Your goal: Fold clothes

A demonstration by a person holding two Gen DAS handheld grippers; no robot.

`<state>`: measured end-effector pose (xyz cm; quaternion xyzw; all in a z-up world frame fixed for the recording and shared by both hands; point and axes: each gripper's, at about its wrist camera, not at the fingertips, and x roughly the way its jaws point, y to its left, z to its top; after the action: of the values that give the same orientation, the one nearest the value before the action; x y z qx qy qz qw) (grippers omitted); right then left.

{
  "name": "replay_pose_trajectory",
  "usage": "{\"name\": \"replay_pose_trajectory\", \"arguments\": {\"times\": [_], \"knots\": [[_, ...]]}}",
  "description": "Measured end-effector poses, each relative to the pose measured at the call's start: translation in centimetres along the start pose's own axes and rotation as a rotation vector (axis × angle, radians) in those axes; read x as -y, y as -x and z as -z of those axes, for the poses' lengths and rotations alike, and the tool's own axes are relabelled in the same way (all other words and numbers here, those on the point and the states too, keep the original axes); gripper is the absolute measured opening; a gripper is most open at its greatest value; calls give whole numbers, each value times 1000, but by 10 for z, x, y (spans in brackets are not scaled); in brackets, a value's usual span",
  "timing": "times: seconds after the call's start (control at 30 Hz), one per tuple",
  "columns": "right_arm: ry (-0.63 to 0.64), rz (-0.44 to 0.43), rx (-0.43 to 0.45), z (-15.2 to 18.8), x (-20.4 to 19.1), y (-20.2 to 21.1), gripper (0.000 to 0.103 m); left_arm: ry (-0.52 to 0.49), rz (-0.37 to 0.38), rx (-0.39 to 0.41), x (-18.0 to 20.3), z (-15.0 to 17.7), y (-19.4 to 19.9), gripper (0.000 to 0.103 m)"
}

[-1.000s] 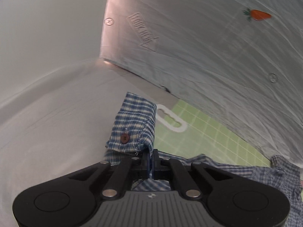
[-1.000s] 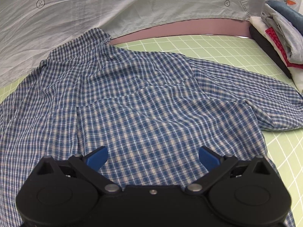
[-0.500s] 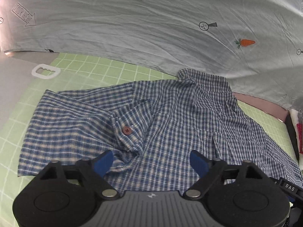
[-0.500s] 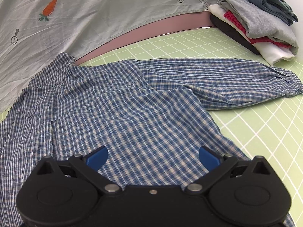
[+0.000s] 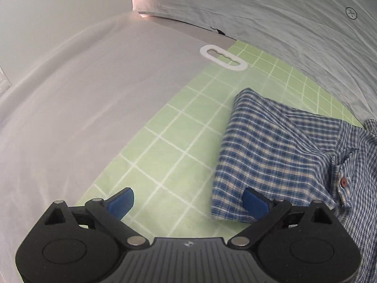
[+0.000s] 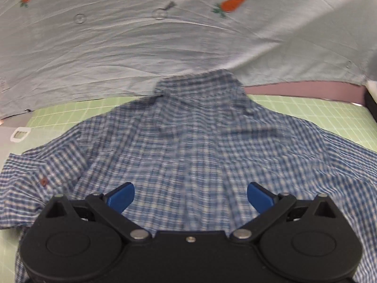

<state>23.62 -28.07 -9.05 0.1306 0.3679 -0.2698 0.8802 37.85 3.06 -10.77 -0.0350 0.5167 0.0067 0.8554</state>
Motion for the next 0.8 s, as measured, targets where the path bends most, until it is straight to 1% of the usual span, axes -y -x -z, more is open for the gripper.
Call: {"name": "replay_pose_trajectory", "arguments": {"times": [0.1,0.17,0.2,0.23,0.27,0.3,0.4,0.47,0.5,0.57,0.6,0.67,0.7,0.73,0.8], "knots": [[30,-68,9,-8,-45,-7,101,7,3,-13,-5,0,-6,98],[46,-111,9,-9,-73,-12,96,12,-1,-25,-5,1,-11,98],[62,-123,7,-7,-85,-14,96,14,-2,-30,-5,2,-13,98],[83,-133,3,-5,-95,-16,93,17,-1,-34,-5,2,-15,98],[105,-143,-2,-3,-106,-18,88,18,0,-38,-5,3,-17,98],[124,-152,-9,-1,-114,-20,85,17,-2,-39,-5,3,-18,99],[163,-168,-44,7,-127,-24,74,-3,-17,-33,-1,5,-18,99],[175,-185,-59,12,-129,-26,63,-13,-27,-29,1,7,-19,99],[176,-196,-69,13,-129,-26,61,-18,-33,-27,3,8,-19,99],[180,-228,-84,16,-128,-26,46,-29,-43,-24,6,10,-19,100],[189,-247,-85,16,-128,-25,41,-33,-45,-24,7,10,-19,100],[210,-278,-81,15,-129,-23,17,-35,-43,-28,8,10,-17,100],[219,-285,-76,14,-128,-22,15,-38,-42,-32,9,10,-16,100],[227,-291,-70,13,-128,-21,10,-39,-41,-32,9,9,-13,100],[220,-308,-49,10,-122,-16,8,-37,-36,-12,11,8,-5,100]]}}
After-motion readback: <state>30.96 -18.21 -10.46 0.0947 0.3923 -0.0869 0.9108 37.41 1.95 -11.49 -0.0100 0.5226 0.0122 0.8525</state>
